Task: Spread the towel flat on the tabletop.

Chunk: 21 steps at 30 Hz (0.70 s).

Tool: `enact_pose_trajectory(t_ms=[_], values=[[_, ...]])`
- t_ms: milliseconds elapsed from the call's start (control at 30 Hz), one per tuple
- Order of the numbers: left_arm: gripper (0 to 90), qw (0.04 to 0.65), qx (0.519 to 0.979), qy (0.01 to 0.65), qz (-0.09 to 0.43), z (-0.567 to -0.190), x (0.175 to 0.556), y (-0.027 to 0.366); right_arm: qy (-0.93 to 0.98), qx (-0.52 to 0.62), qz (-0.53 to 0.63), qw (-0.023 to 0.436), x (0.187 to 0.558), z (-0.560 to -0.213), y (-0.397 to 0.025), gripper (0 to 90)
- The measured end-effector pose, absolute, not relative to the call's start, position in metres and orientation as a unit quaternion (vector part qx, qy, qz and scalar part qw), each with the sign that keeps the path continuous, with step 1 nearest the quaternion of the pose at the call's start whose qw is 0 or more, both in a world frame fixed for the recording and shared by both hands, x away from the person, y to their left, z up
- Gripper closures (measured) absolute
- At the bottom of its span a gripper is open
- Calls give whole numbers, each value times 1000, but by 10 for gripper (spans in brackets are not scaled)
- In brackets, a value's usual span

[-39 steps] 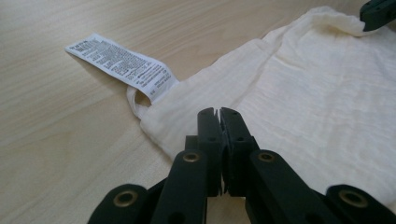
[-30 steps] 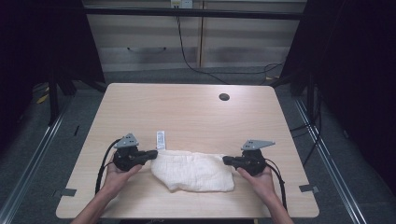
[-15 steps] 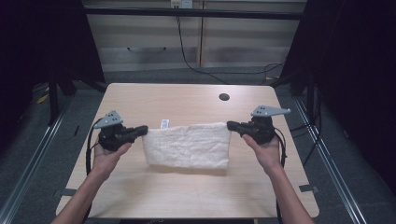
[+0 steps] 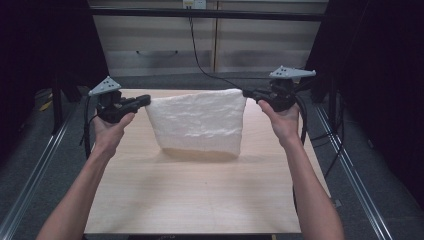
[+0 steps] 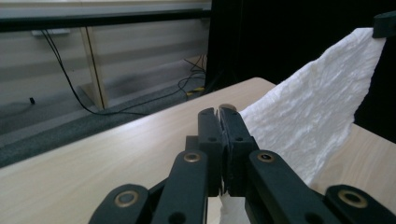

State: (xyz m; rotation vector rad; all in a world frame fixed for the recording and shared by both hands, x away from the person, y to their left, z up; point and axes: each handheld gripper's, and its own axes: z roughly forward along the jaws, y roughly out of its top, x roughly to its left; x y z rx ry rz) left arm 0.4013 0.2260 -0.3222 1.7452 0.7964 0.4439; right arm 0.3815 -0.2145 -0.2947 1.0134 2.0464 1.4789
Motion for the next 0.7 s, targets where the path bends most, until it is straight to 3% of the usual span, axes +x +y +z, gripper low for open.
enact_pose_trajectory(t_ms=[233,700], values=[[882,557,746,313,189,-320,391,219,727,365,541,215,385,-288,-218,890],[881,545,771,301,133,-385,345,215,753,371,516,170,322,-370,-234,890]])
